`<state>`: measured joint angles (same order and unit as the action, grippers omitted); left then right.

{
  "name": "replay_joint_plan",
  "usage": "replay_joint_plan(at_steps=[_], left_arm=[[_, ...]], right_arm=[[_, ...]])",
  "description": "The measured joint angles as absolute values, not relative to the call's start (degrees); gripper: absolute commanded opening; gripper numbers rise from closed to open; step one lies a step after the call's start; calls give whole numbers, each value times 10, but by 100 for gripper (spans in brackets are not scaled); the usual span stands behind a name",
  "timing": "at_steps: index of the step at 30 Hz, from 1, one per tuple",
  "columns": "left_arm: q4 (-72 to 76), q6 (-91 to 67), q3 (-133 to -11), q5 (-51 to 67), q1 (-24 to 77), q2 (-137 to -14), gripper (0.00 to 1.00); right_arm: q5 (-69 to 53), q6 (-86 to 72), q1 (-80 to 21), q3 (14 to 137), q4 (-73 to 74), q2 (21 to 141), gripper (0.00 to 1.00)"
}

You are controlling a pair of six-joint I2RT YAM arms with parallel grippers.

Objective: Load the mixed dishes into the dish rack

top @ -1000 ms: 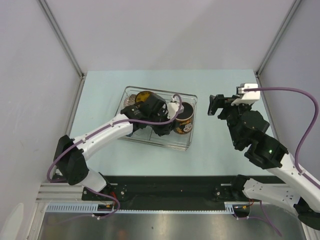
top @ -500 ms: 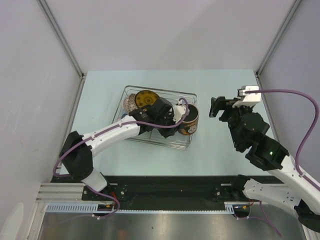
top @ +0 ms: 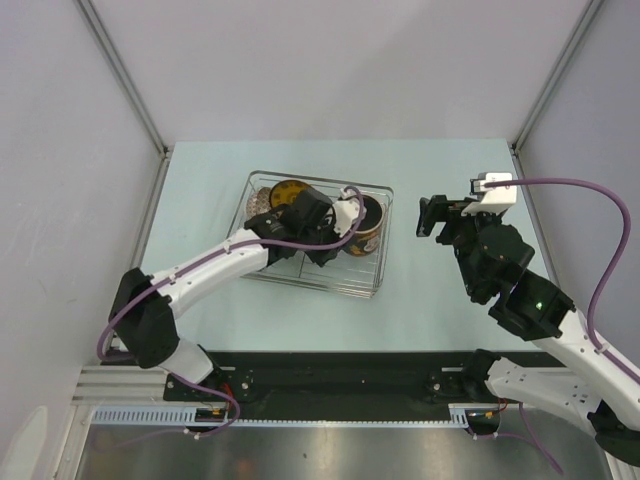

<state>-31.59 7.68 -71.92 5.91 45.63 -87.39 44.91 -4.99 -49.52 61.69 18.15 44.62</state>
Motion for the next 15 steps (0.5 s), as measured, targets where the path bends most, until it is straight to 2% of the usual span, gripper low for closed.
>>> replay_joint_plan(at_steps=[7, 15], left_arm=[[-321, 80, -719, 27, 449, -857, 0], [-344, 73, -719, -13, 489, -857, 0]], right_arm=[[444, -52, -494, 615, 182, 446, 88], [444, -58, -494, 608, 191, 435, 88]])
